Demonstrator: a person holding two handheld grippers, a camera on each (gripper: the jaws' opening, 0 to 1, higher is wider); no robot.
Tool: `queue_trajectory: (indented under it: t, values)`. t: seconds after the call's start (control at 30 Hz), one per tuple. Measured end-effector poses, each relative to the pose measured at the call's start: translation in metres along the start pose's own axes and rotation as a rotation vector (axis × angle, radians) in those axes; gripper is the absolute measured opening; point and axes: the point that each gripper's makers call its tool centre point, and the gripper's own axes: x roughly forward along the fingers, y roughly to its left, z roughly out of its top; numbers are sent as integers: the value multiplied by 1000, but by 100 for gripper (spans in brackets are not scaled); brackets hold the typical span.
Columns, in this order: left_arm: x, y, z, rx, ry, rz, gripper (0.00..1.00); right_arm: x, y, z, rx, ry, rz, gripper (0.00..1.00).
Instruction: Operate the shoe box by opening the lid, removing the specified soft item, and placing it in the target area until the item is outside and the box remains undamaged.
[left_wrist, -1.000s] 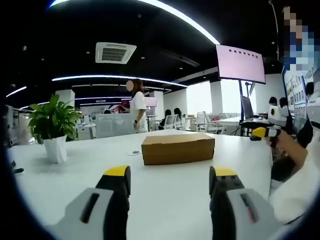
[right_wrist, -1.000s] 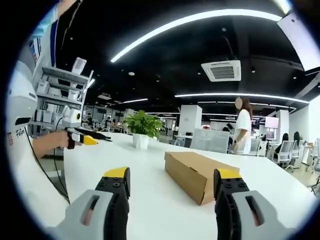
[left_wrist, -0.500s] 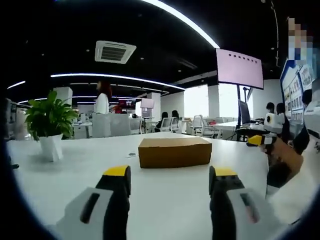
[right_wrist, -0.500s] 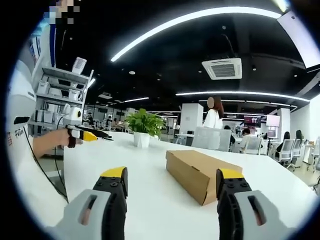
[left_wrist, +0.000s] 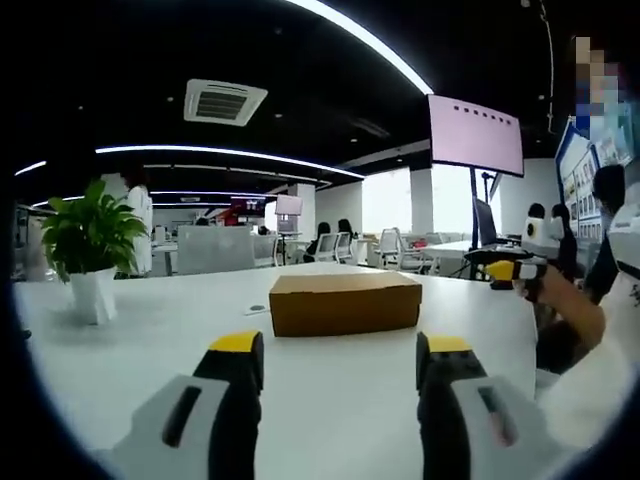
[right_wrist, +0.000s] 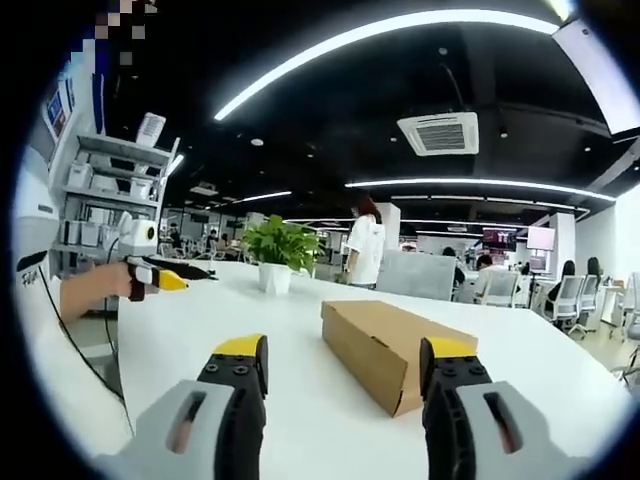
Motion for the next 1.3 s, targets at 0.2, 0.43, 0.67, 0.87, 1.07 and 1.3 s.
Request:
queue_trajectory:
  t: [0.2, 0.43, 0.67, 0.87, 1.07, 1.3]
  values:
    - [7, 4, 8, -2, -7, -6, 62, 4, -4, 3, -64, 14, -18, 57]
    - [18, 19, 9, 8, 2, -9, 59, 11, -13, 8, -22, -5, -40, 57]
    - [37, 24, 15, 6, 0, -15, 59, 26, -28, 7, 25, -11, -48, 58]
    - [59, 29, 13, 55, 21, -28, 62, 35, -33, 12, 15, -12, -53, 62]
    - [77, 37, 14, 31, 15, -46, 60, 47, -39, 5, 32, -7, -56, 64]
    - [88, 58, 34, 44, -72, 10, 57, 62, -48, -8, 34, 18, -94, 68]
